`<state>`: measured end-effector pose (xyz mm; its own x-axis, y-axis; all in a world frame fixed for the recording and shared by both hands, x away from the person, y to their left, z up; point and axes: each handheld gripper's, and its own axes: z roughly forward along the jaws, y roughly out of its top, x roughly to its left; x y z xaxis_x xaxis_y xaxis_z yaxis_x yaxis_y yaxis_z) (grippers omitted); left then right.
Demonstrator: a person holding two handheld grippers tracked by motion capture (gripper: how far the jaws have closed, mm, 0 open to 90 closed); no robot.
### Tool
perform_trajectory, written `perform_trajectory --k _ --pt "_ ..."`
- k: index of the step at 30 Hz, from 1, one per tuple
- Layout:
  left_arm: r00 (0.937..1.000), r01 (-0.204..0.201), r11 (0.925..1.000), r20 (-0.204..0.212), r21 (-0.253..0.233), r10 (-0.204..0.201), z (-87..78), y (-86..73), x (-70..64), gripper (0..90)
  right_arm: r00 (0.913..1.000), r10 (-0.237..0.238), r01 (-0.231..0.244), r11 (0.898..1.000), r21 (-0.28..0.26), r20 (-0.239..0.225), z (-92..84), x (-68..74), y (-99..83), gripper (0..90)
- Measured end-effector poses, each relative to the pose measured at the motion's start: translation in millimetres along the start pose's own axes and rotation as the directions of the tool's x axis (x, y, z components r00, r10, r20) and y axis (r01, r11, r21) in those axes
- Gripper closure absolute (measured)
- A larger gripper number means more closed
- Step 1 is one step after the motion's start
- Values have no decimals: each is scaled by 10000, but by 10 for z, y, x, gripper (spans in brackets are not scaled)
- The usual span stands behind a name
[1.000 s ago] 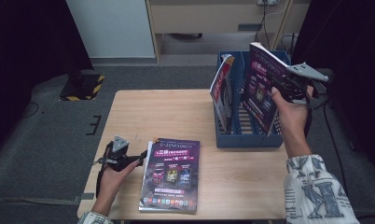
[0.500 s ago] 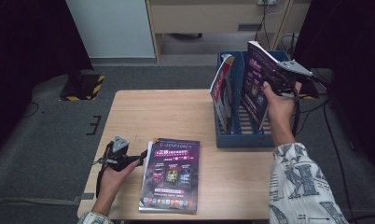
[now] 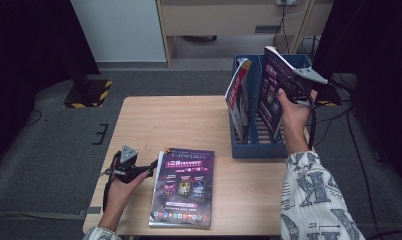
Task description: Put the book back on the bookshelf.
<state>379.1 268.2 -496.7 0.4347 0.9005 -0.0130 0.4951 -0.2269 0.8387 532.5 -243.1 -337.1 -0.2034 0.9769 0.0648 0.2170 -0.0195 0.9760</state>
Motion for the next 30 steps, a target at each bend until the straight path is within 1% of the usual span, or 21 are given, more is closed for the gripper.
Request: perform_trajectory --k 3,8,10,11,17,25,30 --pt "9999 -107 9999 -52 28 107 -2 2 -11 83 10000 59 -59 10000 -5 57 12 -8 -51 828" --pt "9999 -145 9998 -62 113 146 10 -2 -21 82 9999 88 -88 10000 12 66 28 -12 -97 827" --pt "9999 -159 9998 -60 104 159 10 -1 -22 82 9997 157 -157 9999 -21 160 34 -14 -124 827" --pt "9998 -173 9998 -60 115 173 10 -1 -22 82 9994 180 -178 9998 -57 284 35 -15 -154 827" --pt "9998 -196 9997 -37 147 196 22 -2 -25 82 9992 276 -273 9996 -107 279 51 -13 -214 827" --pt "9996 -278 9995 -30 167 279 22 0 -33 82 9993 239 -238 9997 -62 271 72 44 -316 827" --pt "9996 -292 9994 -34 173 293 20 0 -32 82 9997 64 -64 10000 -8 238 92 89 -354 828"
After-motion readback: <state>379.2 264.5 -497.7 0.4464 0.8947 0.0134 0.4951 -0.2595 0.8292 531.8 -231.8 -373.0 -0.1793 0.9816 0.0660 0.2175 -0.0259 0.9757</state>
